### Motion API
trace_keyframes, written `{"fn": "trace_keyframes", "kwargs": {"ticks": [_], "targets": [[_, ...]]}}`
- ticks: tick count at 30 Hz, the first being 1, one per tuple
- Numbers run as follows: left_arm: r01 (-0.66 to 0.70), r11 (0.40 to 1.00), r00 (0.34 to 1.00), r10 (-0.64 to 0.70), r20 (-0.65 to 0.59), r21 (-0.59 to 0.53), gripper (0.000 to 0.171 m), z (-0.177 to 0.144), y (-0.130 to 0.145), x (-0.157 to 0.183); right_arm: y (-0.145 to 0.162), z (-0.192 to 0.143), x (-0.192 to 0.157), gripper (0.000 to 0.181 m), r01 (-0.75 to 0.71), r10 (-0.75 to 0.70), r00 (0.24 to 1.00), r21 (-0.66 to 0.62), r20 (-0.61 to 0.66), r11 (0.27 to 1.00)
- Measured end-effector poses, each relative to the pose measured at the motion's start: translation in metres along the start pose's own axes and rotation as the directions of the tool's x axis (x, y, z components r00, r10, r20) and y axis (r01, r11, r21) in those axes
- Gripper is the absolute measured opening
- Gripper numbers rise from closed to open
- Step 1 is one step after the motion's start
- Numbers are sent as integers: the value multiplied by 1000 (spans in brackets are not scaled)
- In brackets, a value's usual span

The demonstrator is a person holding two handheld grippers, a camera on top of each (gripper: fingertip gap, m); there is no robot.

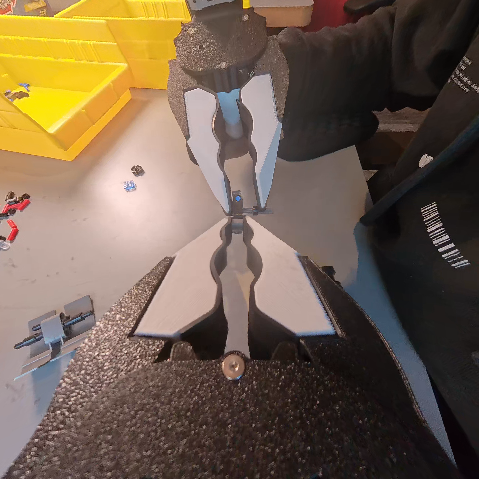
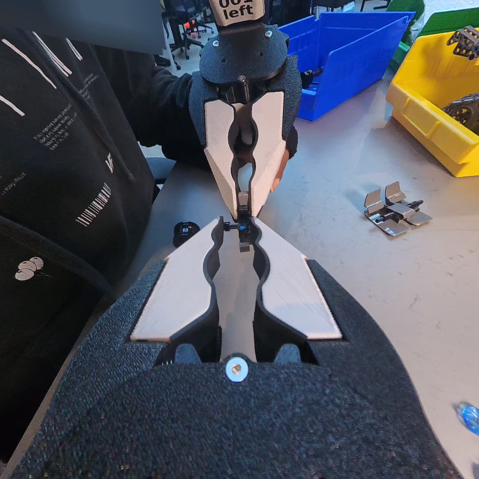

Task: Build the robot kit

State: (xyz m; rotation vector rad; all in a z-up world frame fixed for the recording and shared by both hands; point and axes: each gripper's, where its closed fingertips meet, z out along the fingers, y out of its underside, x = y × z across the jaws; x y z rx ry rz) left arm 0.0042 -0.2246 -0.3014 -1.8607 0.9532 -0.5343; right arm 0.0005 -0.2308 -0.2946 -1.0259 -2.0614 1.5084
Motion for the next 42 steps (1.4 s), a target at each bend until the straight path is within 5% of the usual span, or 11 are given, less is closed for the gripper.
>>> {"fn": "trace_keyframes", "kwargs": {"ticks": [27, 31, 34, 42], "targets": [[-82, 996, 992, 86, 97, -44, 7, -1, 4, -8, 3, 4, 12, 10, 142, -150, 982, -67, -117, 988], [-122, 991, 986, 126, 112, -48, 7, -2, 5, -8, 1, 3, 13, 13, 123, -128, 983, -41, -132, 992], [-130, 991, 985, 134, 107, -45, 7, -3, 6, -6, -5, -4, 12, 35, 121, -123, 985, -21, -121, 992], [-237, 971, 959, 241, 152, -44, 7, -3, 2, -5, 0, -4, 7, 31, 177, -181, 978, -48, -101, 983]]}}
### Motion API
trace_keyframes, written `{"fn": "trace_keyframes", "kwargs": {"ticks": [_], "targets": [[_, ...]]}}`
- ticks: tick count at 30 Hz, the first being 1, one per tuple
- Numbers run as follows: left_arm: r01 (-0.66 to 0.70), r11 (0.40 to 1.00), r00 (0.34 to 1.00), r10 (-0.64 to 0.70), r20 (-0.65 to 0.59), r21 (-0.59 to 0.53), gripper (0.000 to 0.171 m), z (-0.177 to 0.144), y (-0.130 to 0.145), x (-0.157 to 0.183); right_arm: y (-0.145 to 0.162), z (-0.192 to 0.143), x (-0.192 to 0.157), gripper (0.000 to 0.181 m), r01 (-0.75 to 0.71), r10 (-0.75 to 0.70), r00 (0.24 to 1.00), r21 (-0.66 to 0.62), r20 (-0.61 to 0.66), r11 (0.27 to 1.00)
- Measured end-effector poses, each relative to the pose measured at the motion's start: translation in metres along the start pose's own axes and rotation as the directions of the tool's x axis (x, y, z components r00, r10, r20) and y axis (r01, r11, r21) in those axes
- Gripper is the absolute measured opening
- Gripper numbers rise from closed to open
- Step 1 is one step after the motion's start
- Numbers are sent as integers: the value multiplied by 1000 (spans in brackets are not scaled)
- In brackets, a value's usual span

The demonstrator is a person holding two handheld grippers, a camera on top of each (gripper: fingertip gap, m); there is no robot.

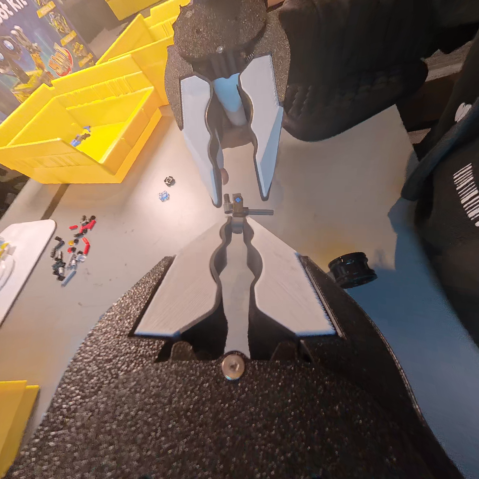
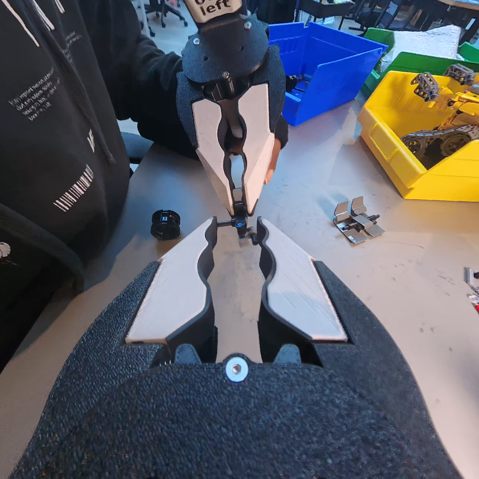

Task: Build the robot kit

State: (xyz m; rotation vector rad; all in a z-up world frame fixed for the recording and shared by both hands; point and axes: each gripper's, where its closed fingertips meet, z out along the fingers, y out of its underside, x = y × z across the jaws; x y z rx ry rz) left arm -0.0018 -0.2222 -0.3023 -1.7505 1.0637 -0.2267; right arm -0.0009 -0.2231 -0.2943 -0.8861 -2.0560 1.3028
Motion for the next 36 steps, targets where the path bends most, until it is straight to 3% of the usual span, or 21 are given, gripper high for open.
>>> {"fn": "trace_keyframes", "kwargs": {"ticks": [4, 9, 13, 19, 24, 31, 36], "targets": [[-133, 991, 989, 133, 57, -7, 7, 2, -2, 2, 3, 0, 2, 30, 55, -55, 998, -25, -26, 998], [-130, 991, 991, 129, 34, 19, 7, 2, -2, 5, 14, -1, 1, 34, 31, -31, 1000, -48, -1, 998], [-31, 997, 999, 32, -17, 72, 7, 0, 0, 3, 13, -1, 6, 16, 14, -14, 1000, -2, -17, 1000], [213, 972, 976, -208, -58, 101, 8, -1, 3, -15, 10, -3, 25, 15, 0, 0, 991, -5, -137, 1000], [304, 944, 952, -296, -73, 131, 7, -2, 2, -28, 6, -5, 38, 15, -39, 44, 974, 26, -222, 999], [193, 967, 968, -161, -190, 164, 7, -5, -5, -24, -1, -9, 31, 15, -58, 70, 984, 80, -162, 995], [142, 979, 967, -104, -234, 150, 7, -2, -11, -28, -3, -15, 33, 15, -57, 72, 980, 87, -186, 995]]}}
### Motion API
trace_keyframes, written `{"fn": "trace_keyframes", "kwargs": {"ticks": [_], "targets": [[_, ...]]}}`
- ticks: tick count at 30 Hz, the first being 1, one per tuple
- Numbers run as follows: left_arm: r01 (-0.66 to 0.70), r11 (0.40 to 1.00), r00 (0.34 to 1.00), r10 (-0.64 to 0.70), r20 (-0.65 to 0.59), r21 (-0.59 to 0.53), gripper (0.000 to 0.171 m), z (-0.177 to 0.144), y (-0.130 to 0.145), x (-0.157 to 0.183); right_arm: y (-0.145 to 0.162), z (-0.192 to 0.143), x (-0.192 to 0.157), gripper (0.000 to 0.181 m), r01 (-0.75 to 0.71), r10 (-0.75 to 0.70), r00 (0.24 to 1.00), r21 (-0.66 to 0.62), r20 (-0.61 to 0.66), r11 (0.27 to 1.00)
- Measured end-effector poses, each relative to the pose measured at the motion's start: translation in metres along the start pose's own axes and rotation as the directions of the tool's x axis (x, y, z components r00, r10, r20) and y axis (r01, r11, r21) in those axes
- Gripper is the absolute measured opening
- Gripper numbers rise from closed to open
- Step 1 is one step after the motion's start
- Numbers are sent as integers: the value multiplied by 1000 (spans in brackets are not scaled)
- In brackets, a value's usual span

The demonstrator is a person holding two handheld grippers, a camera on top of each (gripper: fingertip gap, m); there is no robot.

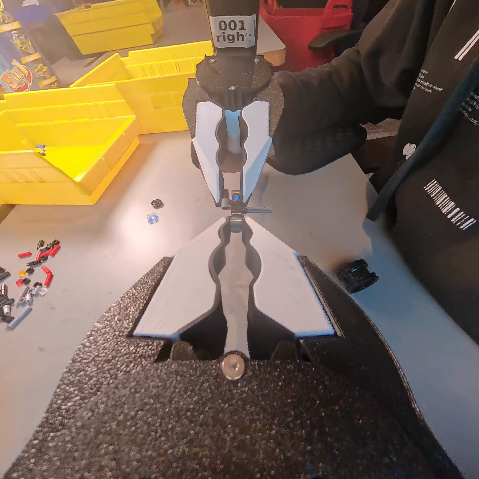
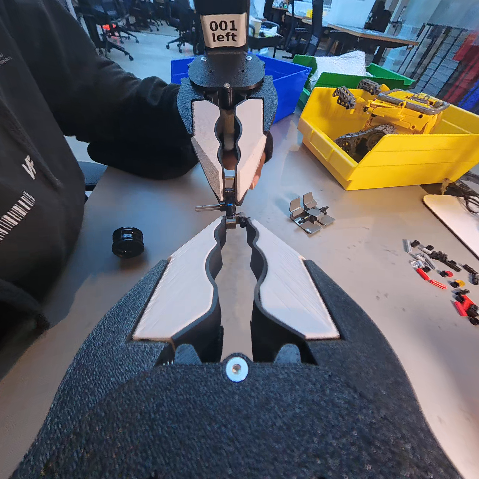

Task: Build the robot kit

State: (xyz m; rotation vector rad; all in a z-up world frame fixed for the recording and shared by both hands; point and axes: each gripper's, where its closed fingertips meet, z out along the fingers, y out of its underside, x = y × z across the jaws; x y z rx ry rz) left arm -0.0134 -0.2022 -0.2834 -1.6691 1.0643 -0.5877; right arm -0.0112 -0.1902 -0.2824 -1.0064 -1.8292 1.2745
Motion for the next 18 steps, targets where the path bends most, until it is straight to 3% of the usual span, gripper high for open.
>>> {"fn": "trace_keyframes", "kwargs": {"ticks": [4, 7, 13, 18], "targets": [[-38, 998, 998, 36, -53, -42, 7, 2, -1, 3, 1, -3, -4, 16, 12, -12, 1000, -18, 16, 1000], [-104, 988, 993, 96, -72, -119, 7, 4, 7, 5, -5, -8, -10, 31, 7, -8, 998, 15, 62, 1000], [-200, 963, 976, 181, -120, -180, 7, 14, 10, 16, 6, -4, -24, 30, 116, -110, 989, -52, 100, 992], [-210, 958, 975, 189, -121, -195, 7, 15, 10, 23, 15, 3, -34, 16, 126, -113, 984, -87, 134, 988]]}}
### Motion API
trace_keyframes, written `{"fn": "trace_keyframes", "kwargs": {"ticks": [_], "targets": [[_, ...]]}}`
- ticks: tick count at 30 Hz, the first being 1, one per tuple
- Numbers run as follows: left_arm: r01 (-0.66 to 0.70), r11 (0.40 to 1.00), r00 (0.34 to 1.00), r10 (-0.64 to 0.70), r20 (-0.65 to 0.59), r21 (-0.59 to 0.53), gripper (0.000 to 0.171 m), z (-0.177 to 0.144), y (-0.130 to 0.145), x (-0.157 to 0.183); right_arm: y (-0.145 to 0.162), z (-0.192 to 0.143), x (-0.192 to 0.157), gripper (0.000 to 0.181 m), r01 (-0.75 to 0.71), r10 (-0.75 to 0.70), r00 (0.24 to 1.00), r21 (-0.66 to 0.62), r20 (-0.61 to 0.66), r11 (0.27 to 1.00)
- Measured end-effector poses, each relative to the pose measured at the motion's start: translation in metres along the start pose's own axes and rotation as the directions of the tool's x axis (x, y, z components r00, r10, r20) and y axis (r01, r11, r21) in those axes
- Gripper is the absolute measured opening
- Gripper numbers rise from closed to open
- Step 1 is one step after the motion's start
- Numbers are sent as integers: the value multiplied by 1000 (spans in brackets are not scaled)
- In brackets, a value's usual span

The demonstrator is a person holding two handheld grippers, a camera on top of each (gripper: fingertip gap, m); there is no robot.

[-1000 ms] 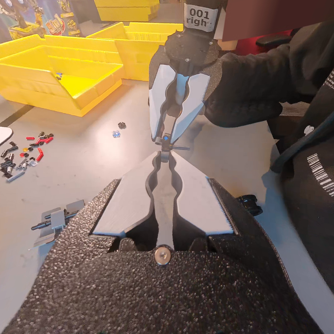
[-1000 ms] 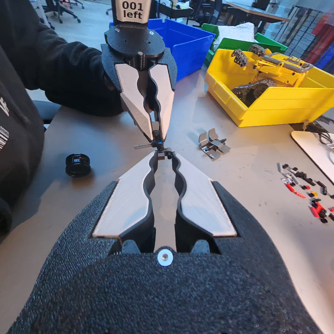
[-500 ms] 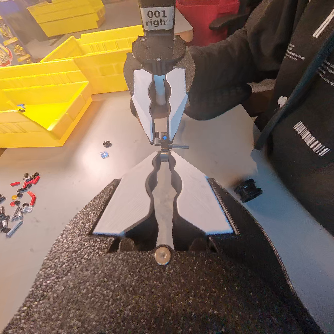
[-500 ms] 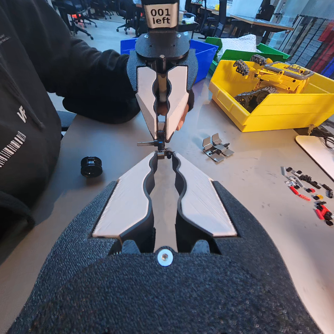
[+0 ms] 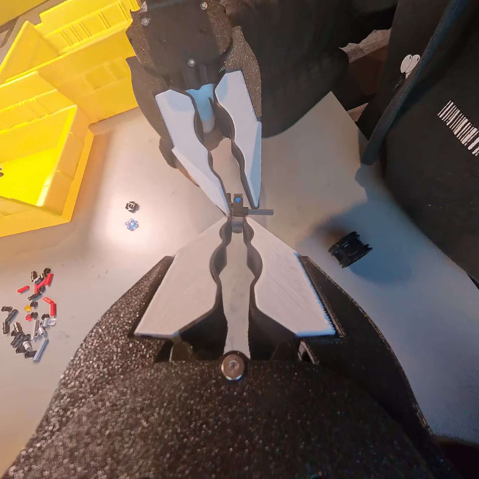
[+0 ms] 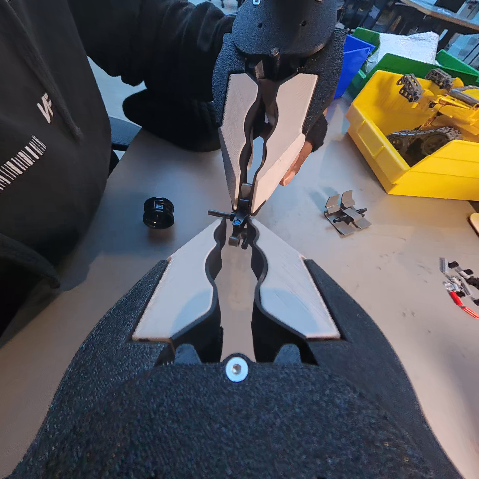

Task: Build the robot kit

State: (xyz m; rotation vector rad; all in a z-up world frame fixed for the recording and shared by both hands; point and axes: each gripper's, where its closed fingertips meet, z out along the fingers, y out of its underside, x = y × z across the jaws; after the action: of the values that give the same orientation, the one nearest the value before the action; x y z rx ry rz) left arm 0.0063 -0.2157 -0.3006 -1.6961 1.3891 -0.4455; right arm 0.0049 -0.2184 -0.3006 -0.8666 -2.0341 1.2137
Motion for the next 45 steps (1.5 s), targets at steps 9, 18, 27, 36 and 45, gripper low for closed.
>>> {"fn": "trace_keyframes", "kwargs": {"ticks": [9, 18, 27, 36, 45], "targets": [[382, 920, 914, -390, 113, 89, 43, -26, 12, 2, 1, -9, 22, 12, -72, 73, 988, 8, -133, 997], [545, 814, 834, -503, 225, -202, 59, 12, 44, 101, 23, -21, 44, 12, -88, 58, 938, -74, -342, 993], [386, 882, 857, -452, 247, 271, 32, -13, -20, 50, 8, -29, 45, 12, -79, 78, 924, 13, -375, 997], [296, 878, 887, -398, 233, 376, 32, -28, -36, 9, 26, -34, 50, 12, -135, 101, 921, -64, -376, 989], [285, 949, 940, -304, 152, 133, 32, 0, 11, -12, 93, -19, 36, 12, -247, 106, 932, -394, -347, 885]]}}
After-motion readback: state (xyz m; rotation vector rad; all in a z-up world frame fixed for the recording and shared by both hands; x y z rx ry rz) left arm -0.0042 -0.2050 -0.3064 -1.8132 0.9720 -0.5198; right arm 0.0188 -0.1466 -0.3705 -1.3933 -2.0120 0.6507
